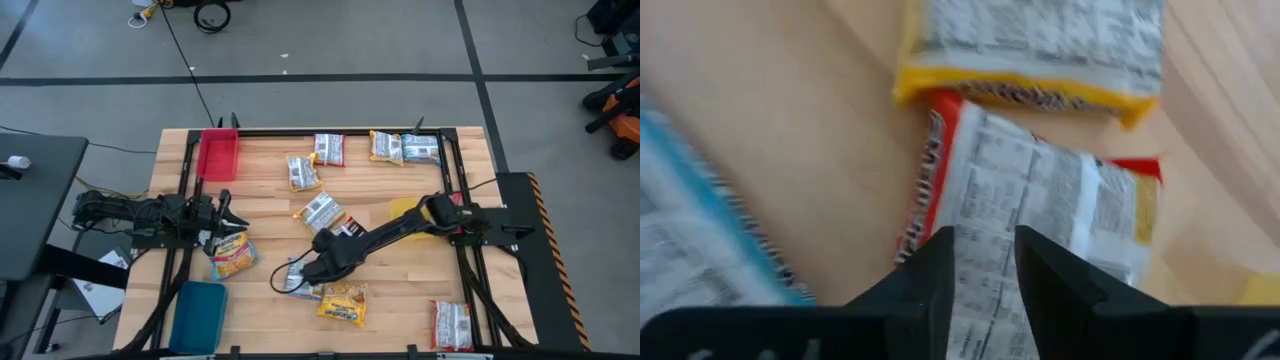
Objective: Sort Maruchan noodles
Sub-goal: Put the red noodle pack into the yellow bin
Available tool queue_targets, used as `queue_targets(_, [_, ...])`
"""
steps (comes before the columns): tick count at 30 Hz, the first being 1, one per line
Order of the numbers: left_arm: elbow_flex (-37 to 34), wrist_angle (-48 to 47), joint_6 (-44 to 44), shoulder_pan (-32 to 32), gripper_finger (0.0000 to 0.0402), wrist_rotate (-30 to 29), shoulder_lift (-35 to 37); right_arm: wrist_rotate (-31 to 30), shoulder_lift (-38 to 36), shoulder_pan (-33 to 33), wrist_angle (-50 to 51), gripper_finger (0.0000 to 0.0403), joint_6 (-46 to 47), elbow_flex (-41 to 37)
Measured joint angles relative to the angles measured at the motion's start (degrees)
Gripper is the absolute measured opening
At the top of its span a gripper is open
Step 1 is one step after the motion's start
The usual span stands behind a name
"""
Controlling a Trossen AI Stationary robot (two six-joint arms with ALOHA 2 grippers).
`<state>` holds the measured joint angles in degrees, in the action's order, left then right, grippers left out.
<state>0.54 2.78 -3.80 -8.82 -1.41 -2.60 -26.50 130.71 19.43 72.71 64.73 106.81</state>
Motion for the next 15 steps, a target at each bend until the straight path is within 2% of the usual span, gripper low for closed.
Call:
queue_targets(8, [0.0,-0.01,-0.01,-0.01,0.0062,-0.01,-0.01,0.7,1.43,0.9,-1.43,0.0171,0.54,0.22])
queue_targets(15, [0.0,0.0,0.01,-0.01,0.0062,0.0,-0.02,2.6,1.3,0.2,-2.49,0.0162,-0.37,-1.12])
